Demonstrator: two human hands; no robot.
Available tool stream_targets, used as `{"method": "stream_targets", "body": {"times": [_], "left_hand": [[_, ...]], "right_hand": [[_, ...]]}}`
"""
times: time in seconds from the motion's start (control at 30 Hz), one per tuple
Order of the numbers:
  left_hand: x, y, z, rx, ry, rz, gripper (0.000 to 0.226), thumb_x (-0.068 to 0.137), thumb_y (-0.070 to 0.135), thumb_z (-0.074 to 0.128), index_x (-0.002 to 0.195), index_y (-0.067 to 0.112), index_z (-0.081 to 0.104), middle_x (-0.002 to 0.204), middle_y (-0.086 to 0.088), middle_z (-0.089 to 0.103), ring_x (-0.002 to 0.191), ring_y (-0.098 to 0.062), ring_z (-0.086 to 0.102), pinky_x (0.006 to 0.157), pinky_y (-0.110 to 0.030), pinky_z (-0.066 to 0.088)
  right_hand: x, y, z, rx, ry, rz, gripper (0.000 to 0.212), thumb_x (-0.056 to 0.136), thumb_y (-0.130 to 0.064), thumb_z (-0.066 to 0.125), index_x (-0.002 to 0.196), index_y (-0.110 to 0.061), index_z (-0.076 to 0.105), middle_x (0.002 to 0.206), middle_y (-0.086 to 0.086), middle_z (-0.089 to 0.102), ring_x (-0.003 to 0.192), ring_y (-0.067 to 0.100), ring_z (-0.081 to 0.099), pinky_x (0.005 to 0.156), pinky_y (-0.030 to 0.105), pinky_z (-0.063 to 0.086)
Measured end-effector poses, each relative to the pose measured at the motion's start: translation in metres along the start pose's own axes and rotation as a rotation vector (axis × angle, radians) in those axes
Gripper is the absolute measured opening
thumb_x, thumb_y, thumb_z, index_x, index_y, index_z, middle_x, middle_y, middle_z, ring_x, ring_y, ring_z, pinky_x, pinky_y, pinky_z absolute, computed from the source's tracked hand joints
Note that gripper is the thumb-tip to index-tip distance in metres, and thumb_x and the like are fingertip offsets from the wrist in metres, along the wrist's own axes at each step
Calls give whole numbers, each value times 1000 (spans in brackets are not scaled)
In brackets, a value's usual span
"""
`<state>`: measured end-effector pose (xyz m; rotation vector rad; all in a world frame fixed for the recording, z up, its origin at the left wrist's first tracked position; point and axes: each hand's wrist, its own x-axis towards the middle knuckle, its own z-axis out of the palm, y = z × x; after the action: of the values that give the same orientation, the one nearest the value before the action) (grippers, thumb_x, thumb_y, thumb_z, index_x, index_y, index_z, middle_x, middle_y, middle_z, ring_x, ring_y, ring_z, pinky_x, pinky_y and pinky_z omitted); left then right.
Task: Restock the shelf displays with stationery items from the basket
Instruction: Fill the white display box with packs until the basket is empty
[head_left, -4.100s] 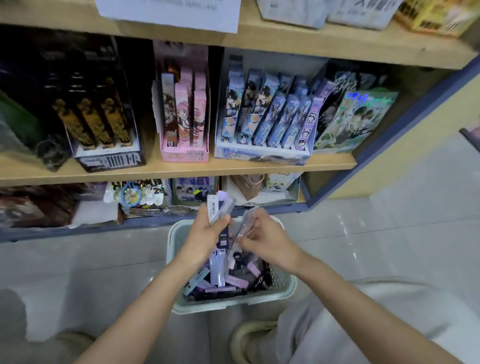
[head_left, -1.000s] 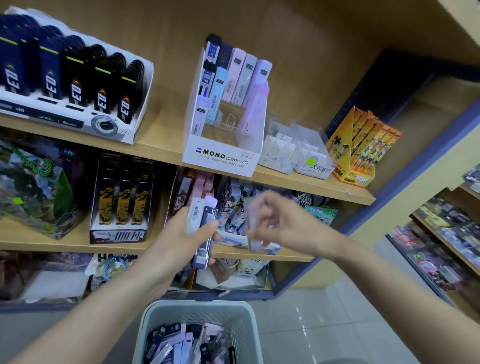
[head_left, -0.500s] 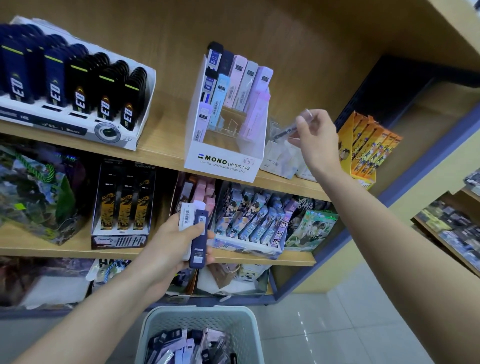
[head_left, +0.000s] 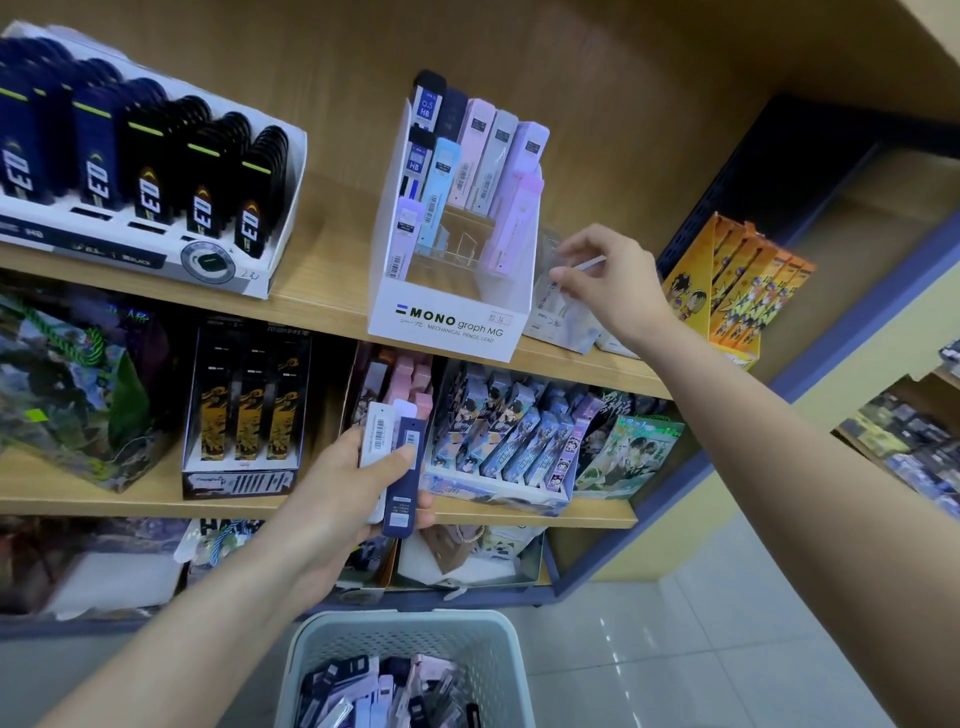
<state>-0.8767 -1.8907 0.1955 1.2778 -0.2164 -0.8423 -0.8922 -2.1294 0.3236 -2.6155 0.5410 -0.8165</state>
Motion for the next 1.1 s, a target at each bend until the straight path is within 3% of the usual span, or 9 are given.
{"method": "stream_targets", "body": {"times": [0.1, 0.23, 0.43, 0.57, 0.7, 0.77, 0.87, 0.97, 1.1], "left_hand": [[0, 0, 1, 3, -1, -6, 23, 97, 19, 51, 119, 15, 54, 98, -17, 69, 66, -20, 69, 49, -20, 53], [0, 1, 2, -29, -16, -18, 24, 96, 18, 52, 119, 15, 55, 99, -16, 70, 70, -23, 71, 51, -21, 55], [2, 0, 2, -67, -35, 4, 18, 95, 17, 53, 113, 15, 55, 87, -19, 72, 68, -24, 72, 76, -38, 58], [5, -4, 2, -83, -22, 16, 20, 93, 17, 56, 113, 14, 56, 82, -16, 73, 66, -22, 71, 84, -44, 55], [5, -8, 6, -54, -42, 28, 24, 93, 15, 56, 117, 12, 56, 76, -10, 70, 62, -18, 69, 70, -36, 60], [4, -9, 6, -38, -52, 38, 23, 93, 14, 56, 116, 12, 56, 75, -9, 69, 61, -17, 68, 61, -32, 59], [2, -8, 5, -35, -56, 43, 22, 94, 16, 54, 115, 9, 57, 76, -10, 69, 60, -16, 67, 55, -26, 56], [-1, -3, 5, -57, -67, 45, 21, 96, 21, 50, 109, 8, 59, 73, -6, 71, 60, -15, 68, 55, -24, 56], [0, 3, 2, -56, -43, 22, 23, 98, 26, 46, 106, 10, 60, 84, -9, 69, 45, -9, 56, 41, -19, 45]], "right_hand": [[3, 3, 2, -13, 37, 0, 15, 84, -14, 70, 98, -14, 65, 93, -1, 60, 79, 17, 59, 75, 25, 52], [4, 7, 8, -52, 98, -24, 27, 82, -14, 72, 107, -13, 61, 99, -3, 54, 72, 6, 51, 62, 8, 39], [-34, -6, 17, 37, 309, -17, 19, 94, -15, 56, 111, -12, 49, 96, -5, 47, 69, 1, 44, 65, 6, 37], [-94, -28, 39, 233, 45, 87, 7, 96, -17, 51, 102, -18, 48, 87, -11, 51, 65, -6, 46, 63, 11, 40], [-126, -35, 65, 332, -379, 276, 16, 94, -35, 55, 100, -21, 56, 86, -11, 56, 72, 0, 52, 67, 17, 40], [-127, -37, 70, 356, -508, 328, 18, 93, -32, 58, 98, -16, 62, 77, -10, 58, 64, -1, 54, 60, 14, 40], [-122, -41, 65, 480, -577, 385, 12, 92, -21, 60, 93, -10, 64, 65, -5, 59, 50, -1, 54, 51, 13, 43], [-117, -43, 54, 615, -548, 382, 6, 94, -15, 57, 89, -12, 59, 68, 1, 60, 53, 3, 58, 54, 16, 49], [-114, -44, 40, 725, -432, 312, 6, 97, -10, 49, 92, -11, 51, 80, 6, 55, 58, 10, 63, 61, 21, 56]]}}
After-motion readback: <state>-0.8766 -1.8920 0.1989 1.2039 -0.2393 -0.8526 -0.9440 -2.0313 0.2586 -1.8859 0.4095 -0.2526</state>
